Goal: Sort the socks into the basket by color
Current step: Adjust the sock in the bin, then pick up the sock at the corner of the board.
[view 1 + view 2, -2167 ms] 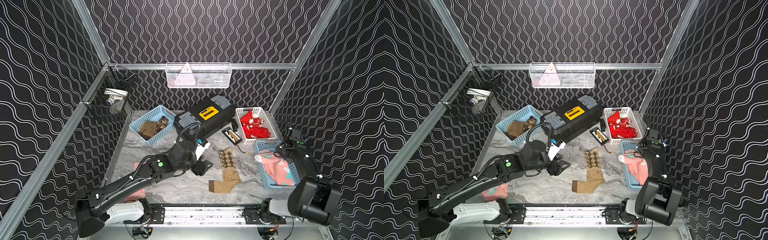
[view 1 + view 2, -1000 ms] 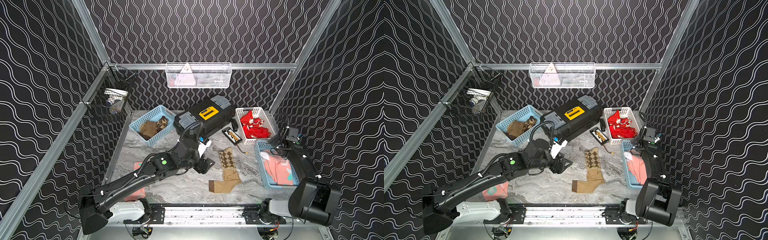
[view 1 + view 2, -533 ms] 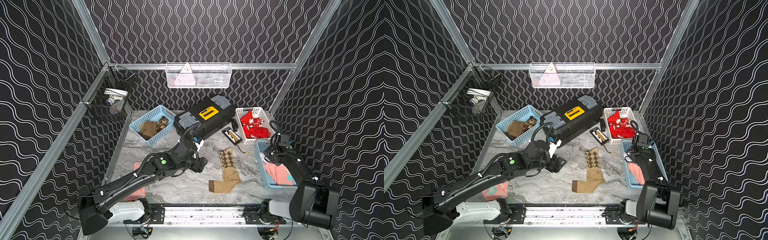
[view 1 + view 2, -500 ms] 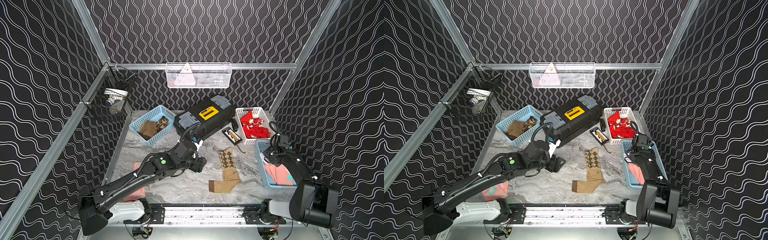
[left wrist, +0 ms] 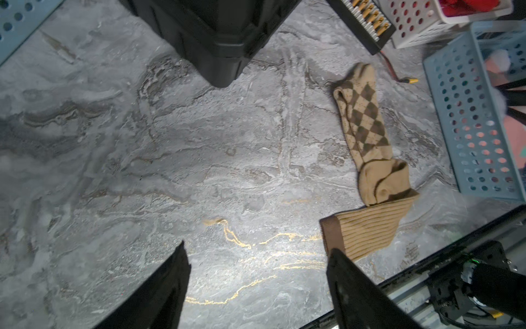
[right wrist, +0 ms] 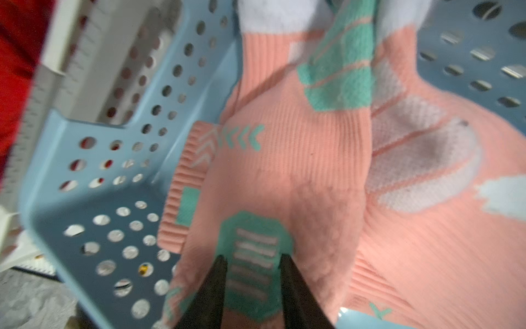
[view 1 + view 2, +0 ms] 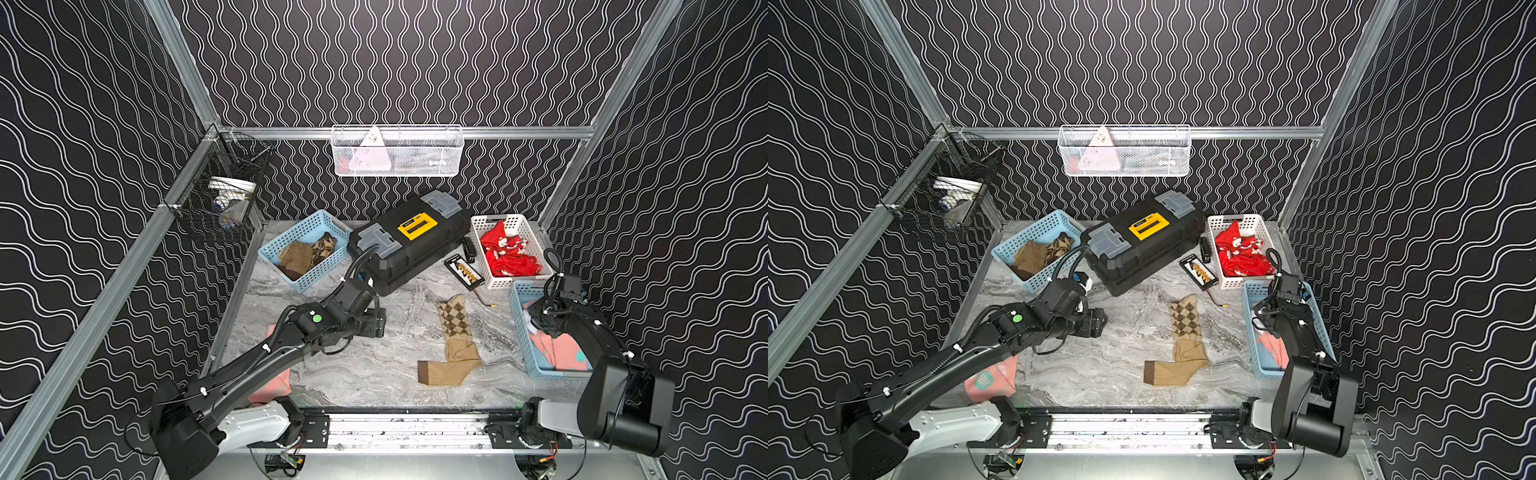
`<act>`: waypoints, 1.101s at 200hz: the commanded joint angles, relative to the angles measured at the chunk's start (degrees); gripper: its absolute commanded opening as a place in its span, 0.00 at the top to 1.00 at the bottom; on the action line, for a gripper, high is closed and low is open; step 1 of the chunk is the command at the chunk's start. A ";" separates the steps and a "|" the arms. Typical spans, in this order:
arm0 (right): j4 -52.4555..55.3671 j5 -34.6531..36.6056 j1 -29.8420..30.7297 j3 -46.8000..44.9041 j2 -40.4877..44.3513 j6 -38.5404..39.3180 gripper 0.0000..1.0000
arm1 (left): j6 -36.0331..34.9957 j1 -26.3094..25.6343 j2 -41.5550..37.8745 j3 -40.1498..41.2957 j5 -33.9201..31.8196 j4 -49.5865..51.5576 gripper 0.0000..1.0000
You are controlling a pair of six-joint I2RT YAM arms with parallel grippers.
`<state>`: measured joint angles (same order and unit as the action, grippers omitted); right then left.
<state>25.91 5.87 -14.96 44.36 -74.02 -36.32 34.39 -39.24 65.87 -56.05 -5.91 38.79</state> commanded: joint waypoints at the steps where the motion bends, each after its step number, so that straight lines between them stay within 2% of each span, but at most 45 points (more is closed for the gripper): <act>1: 1.30 -1.62 0.65 1.53 3.04 1.48 0.50 | 3.92 1.63 -0.47 0.81 -1.74 2.25 0.17; 33: 3.75 -3.01 3.54 4.17 6.94 2.85 0.25 | 7.45 3.49 -0.54 0.11 -6.58 6.34 0.12; 57: 6.28 -0.97 7.67 6.31 8.33 3.67 0.12 | 9.96 6.35 -0.74 0.42 -8.11 8.45 0.12; 96: 8.21 -3.03 13.31 8.96 8.72 5.02 0.07 | 16.05 12.64 2.17 -0.64 -13.61 14.51 0.05; 129: 8.92 -4.31 19.54 9.70 7.69 5.76 0.06 | 19.69 20.57 1.50 2.99 -13.14 14.16 0.05; 141: 9.04 -5.09 20.97 9.51 7.50 5.78 0.06 | 19.78 23.46 1.19 4.70 -11.69 12.65 0.05; 163: 9.05 -5.81 23.15 9.00 6.86 6.18 0.06 | 19.41 27.89 1.94 6.92 -12.95 11.88 0.05; 220: 9.24 -7.43 24.71 7.94 6.86 7.12 0.06 | 17.43 42.93 -0.29 14.74 -10.59 7.48 0.05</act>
<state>33.85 -0.69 9.28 52.56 -67.40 -29.47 52.36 -1.02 66.11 -43.53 -16.84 48.05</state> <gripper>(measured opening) 0.942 0.953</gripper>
